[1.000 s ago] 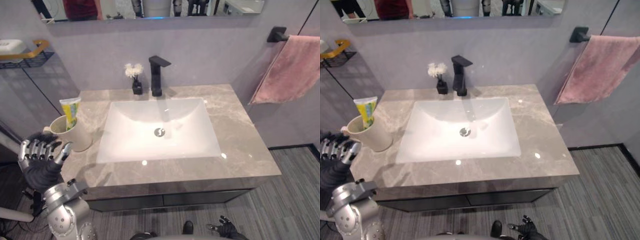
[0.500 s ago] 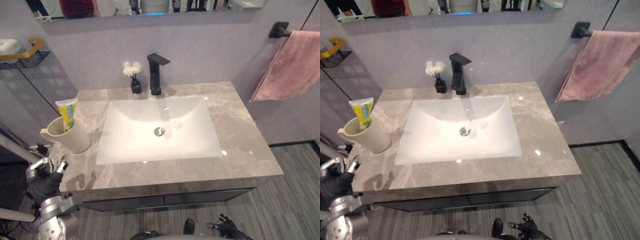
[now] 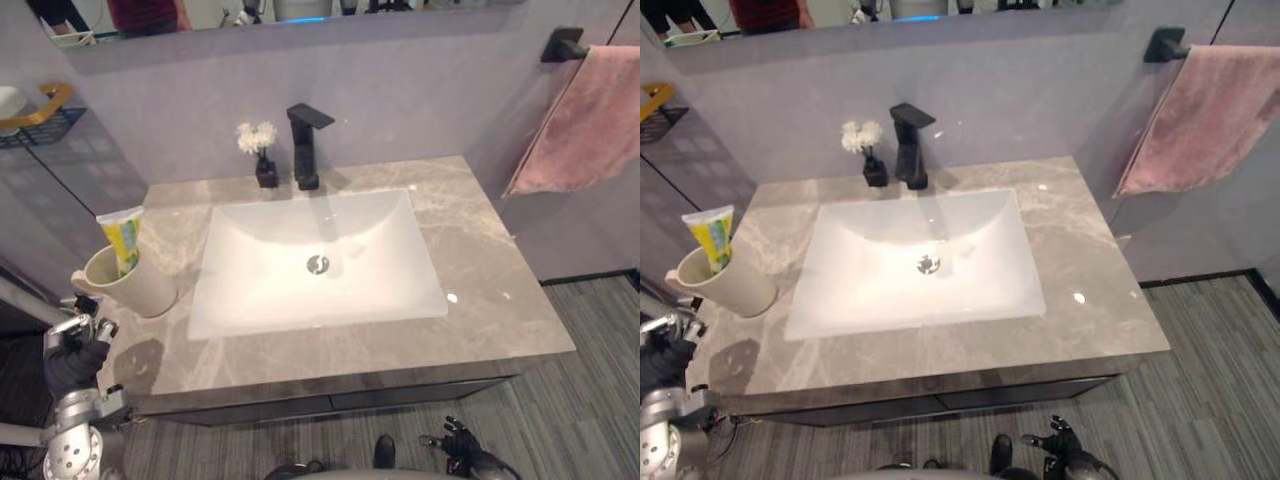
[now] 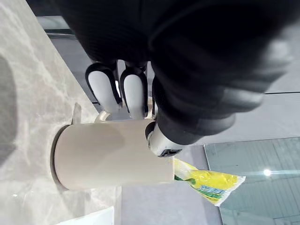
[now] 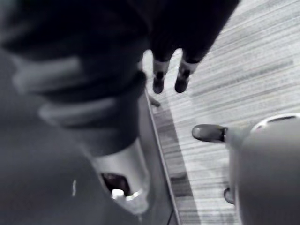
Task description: Organize washtable
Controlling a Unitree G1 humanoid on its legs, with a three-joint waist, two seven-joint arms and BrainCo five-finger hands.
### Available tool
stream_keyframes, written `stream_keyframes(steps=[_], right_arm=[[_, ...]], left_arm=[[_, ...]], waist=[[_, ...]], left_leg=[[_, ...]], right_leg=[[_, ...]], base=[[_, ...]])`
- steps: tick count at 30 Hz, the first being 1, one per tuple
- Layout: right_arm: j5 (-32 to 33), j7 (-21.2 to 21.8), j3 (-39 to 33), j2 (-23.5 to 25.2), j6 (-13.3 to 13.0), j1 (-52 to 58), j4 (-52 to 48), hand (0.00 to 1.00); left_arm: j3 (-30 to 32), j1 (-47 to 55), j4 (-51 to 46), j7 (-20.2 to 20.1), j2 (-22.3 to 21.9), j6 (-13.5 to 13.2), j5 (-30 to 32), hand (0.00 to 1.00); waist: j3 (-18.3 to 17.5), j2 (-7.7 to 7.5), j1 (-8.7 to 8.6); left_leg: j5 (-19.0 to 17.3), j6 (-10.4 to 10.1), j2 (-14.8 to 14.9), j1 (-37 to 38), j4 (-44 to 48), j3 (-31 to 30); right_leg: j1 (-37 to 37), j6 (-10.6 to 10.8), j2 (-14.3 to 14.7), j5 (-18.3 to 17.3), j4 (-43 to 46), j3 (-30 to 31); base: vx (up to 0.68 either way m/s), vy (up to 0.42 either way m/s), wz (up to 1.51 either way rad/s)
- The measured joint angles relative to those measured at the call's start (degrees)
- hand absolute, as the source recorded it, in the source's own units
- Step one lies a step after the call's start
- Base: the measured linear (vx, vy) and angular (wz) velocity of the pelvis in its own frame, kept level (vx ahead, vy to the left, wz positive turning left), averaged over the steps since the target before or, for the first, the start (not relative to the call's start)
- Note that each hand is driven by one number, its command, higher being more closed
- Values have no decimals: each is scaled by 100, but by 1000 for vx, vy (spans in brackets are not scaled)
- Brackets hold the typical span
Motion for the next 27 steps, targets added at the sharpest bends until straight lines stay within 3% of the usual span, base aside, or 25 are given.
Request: stream_keyframes(steps=[21,27], right_arm=[[-5,5,-43,-13,7,110,-103,0],[-6,5,-109,-10,10,136,-124,0]], left_arm=[[-79,-383,1088,-91,88,119,437,100],[-79,-674,1327,38,87,130,590,100]], waist=[[1,-6,-25],[19,-73,-27]], left_leg=[[-2,-2,0,-26,-23,65],[-4,2,0,-26,-25,83]], right_leg=[[-67,0,13,1,0,49],[-74,0,15,2,0,83]], base=[[-4,-6,-1],[-1,-5,0]])
